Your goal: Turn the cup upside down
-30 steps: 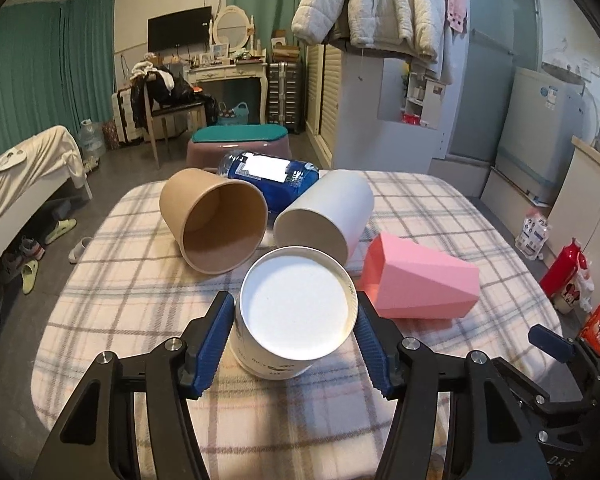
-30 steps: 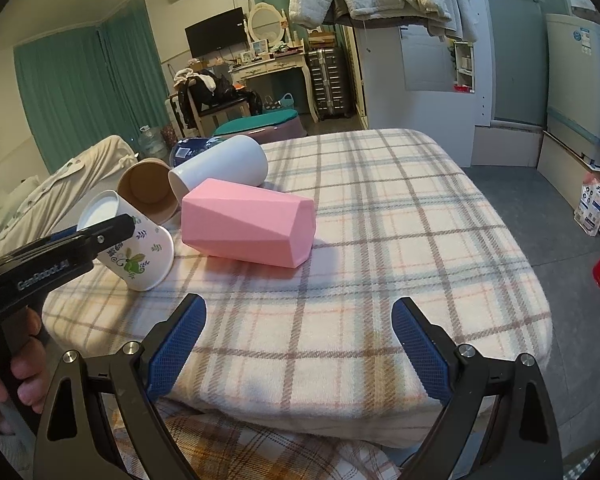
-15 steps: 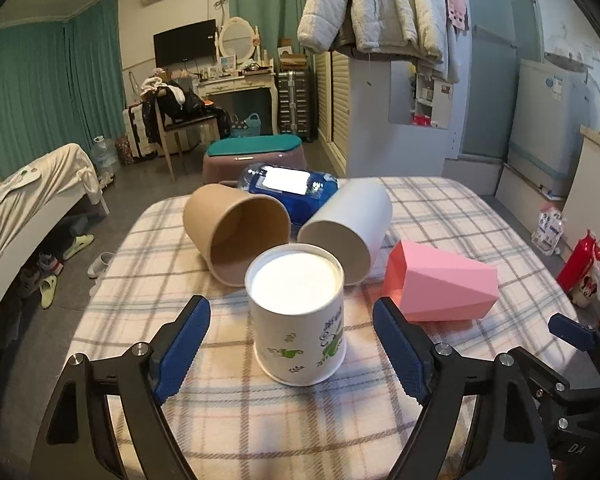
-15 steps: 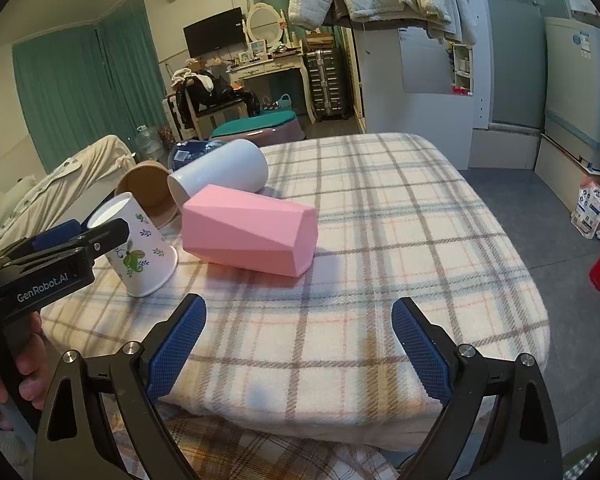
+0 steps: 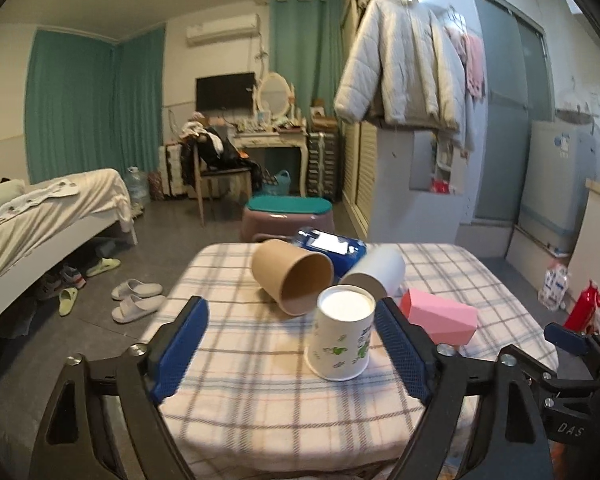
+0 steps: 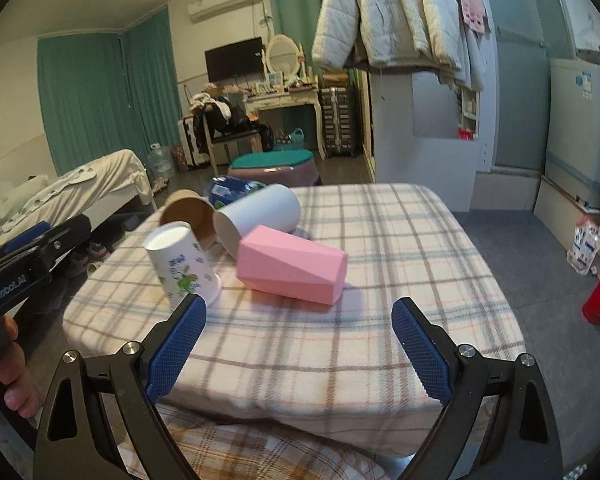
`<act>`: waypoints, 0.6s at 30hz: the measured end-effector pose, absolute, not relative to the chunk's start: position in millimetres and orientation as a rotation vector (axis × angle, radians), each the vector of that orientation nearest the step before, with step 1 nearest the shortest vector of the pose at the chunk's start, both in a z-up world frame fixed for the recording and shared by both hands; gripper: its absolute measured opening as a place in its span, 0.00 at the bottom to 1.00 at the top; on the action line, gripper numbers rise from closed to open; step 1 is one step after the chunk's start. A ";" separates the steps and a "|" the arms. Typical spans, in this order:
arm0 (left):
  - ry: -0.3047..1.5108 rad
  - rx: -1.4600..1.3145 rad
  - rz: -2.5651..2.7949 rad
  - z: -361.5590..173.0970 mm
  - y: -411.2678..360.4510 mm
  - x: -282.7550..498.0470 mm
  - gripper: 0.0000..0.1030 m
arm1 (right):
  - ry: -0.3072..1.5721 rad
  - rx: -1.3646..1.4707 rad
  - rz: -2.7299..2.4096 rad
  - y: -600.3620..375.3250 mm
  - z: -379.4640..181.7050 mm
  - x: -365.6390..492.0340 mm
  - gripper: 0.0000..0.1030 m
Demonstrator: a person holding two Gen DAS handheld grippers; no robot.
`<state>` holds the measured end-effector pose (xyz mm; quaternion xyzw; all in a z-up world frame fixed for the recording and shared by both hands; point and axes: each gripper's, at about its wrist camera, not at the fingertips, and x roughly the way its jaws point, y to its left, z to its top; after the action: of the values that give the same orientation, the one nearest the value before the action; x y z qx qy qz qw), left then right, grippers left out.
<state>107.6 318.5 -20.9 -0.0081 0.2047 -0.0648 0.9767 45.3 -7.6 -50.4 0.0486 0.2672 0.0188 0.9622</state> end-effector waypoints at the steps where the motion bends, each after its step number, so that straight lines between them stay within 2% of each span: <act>1: 0.399 -0.026 -0.121 -21.3 322.1 102.8 0.95 | 0.532 0.091 0.042 -4.0 -49.0 42.1 0.92; 6: 0.365 -0.021 -0.100 -27.4 330.3 85.5 1.00 | 0.505 0.081 0.048 7.3 -45.4 31.2 0.92; 10: 0.382 -0.032 -0.105 -31.4 335.9 79.5 1.00 | 0.477 0.068 0.045 14.9 -42.9 22.3 0.93; 12: 0.384 -0.028 -0.096 -32.8 337.0 75.5 1.00 | 0.465 0.074 0.050 16.9 -41.3 19.0 1.00; 18: 0.369 -0.019 -0.083 -33.2 340.5 65.7 1.00 | 0.448 0.068 0.044 22.7 -38.2 12.6 1.00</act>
<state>65.7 340.5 -33.2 -0.0096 0.1832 -0.0411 0.9822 12.6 22.7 -38.2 0.0337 0.2222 0.0219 0.9742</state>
